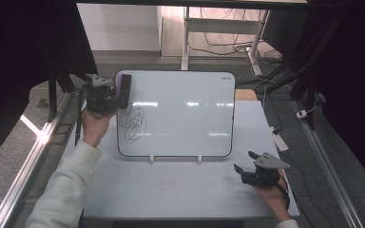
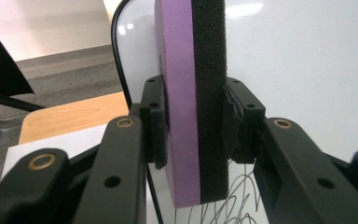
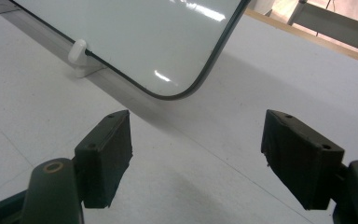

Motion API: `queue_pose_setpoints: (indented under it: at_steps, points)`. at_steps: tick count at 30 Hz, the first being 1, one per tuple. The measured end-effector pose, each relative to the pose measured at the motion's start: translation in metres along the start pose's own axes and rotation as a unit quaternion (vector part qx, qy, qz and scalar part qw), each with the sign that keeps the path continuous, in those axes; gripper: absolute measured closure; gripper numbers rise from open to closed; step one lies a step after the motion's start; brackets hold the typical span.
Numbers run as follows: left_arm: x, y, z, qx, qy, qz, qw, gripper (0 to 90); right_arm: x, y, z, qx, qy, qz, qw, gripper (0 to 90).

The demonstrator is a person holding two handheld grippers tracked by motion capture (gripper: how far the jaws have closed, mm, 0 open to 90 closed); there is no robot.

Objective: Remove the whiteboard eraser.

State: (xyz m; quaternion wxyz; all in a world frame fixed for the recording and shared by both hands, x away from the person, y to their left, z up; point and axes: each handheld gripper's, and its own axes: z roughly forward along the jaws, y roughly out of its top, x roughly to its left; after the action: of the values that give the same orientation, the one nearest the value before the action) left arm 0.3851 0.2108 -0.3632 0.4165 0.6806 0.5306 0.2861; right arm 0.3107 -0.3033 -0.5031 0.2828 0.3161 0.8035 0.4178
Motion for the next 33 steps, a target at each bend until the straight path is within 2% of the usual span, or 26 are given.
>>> queue_pose_setpoints:
  at_steps: [5,9,12,13,14,15,16,18,20,21,22,24,26,28,29,30,33]
  points:
    - [-0.005,-0.003,-0.019,-0.019,-0.013,0.013,0.9997,64.3,-0.001,0.0,0.0,-0.003,-0.001,0.0,1.0,24.1]
    - [-0.012,-0.01,-0.029,-0.022,-0.024,0.026,0.9991,64.3,0.0,0.0,-0.001,-0.003,-0.001,0.0,1.0,24.2]
    - [-0.02,-0.024,-0.038,-0.023,-0.042,0.036,0.9982,64.3,0.001,0.0,-0.001,-0.002,0.0,0.0,1.0,24.3]
    - [-0.02,-0.024,-0.038,-0.023,-0.042,0.036,0.9982,64.3,0.001,0.0,-0.001,-0.002,0.0,0.0,1.0,24.3]
    - [-0.023,-0.033,-0.04,-0.02,-0.056,0.035,0.9976,64.2,0.001,0.001,-0.001,-0.002,0.001,0.0,1.0,24.3]
    - [-0.023,-0.033,-0.04,-0.02,-0.056,0.035,0.9976,64.2,0.001,0.001,0.0,-0.002,0.002,0.0,1.0,24.2]
    - [-0.024,-0.038,-0.041,-0.018,-0.065,0.033,0.9972,64.3,0.001,0.001,0.0,-0.002,0.003,0.0,1.0,24.2]
    - [-0.029,-0.052,-0.043,-0.015,-0.086,0.033,0.9956,64.2,0.002,0.001,0.0,-0.001,0.005,0.002,1.0,24.3]
    - [-0.031,-0.056,-0.044,-0.016,-0.093,0.033,0.995,64.3,0.002,0.001,0.0,-0.001,0.005,0.003,1.0,24.3]
    - [-0.034,-0.064,-0.047,-0.018,-0.106,0.035,0.9936,64.3,0.003,0.001,0.0,-0.001,0.005,0.004,1.0,24.3]
    - [-0.034,-0.064,-0.047,-0.018,-0.106,0.035,0.9936,64.3,0.003,0.001,0.0,-0.001,0.005,0.004,1.0,24.3]
    - [-0.039,-0.072,-0.05,-0.018,-0.123,0.04,0.9914,64.3,0.003,0.002,0.0,-0.003,0.006,0.004,1.0,24.3]
    - [-0.041,-0.075,-0.05,-0.016,-0.128,0.04,0.9909,64.3,0.004,0.003,0.0,-0.002,0.006,0.005,1.0,24.3]
    - [-0.045,-0.082,-0.05,-0.013,-0.144,0.042,0.9886,64.3,0.004,0.003,0.0,-0.002,0.007,0.003,1.0,24.3]
    - [-0.045,-0.082,-0.05,-0.013,-0.144,0.042,0.9886,64.4,0.005,0.003,0.001,-0.001,0.008,0.005,1.0,24.3]
    - [-0.049,-0.088,-0.05,-0.011,-0.153,0.045,0.9871,64.3,0.005,0.003,0.001,-0.001,0.01,0.005,0.9999,24.3]
    - [-0.054,-0.096,-0.048,-0.006,-0.164,0.049,0.9852,64.4,0.006,0.004,0.002,-0.001,0.015,0.008,0.9999,24.3]
